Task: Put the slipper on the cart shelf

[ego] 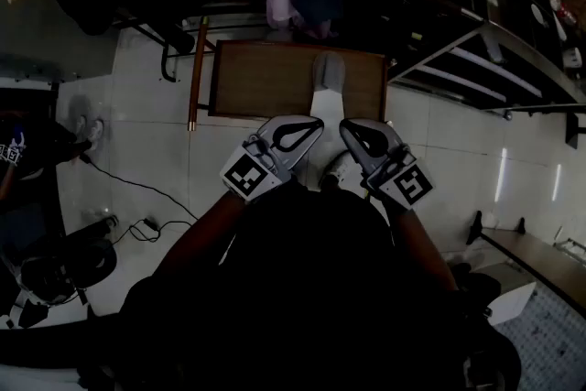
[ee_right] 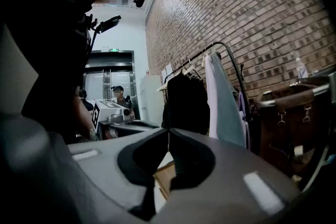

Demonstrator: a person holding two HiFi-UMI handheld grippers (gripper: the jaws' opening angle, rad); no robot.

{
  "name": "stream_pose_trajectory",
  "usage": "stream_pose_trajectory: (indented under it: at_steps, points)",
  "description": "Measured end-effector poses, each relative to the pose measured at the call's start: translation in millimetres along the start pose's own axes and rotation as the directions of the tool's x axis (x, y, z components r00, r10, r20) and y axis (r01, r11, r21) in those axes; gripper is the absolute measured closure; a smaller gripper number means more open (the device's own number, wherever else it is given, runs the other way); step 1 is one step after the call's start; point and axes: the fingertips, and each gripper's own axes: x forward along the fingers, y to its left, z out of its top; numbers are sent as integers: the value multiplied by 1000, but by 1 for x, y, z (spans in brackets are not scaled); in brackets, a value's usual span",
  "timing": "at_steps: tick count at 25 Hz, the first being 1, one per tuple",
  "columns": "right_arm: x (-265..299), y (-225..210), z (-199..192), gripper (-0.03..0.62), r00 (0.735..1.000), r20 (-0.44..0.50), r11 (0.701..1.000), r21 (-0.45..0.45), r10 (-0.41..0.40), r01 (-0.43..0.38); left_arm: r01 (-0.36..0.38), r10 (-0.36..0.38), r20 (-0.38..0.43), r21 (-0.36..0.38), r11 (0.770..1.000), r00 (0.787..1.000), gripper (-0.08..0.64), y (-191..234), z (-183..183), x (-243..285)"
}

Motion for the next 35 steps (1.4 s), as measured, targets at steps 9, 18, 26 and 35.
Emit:
stream_pose_trajectory:
  at_steps: [9,18,26,35]
  points:
    - [12,-28,-33,589,999,-40,995,102,-5,10,-6,5,-28,-12,1000,1000,557,21,-20,10]
    - [-12,-60,-39,588,999,-32,991,131,16,-12,-55,56,-50,14,998,997,557,17,-16,43]
    - [-35,-93,-37,588,997,-22,989,130,73,-69,-94,95,-101,18,995,990,557,1,-17,77]
    - [-14,-101,-58,588,995,-90,988,153,43,-29,-64,61,-118,-17,998,991,557,29,-34,74]
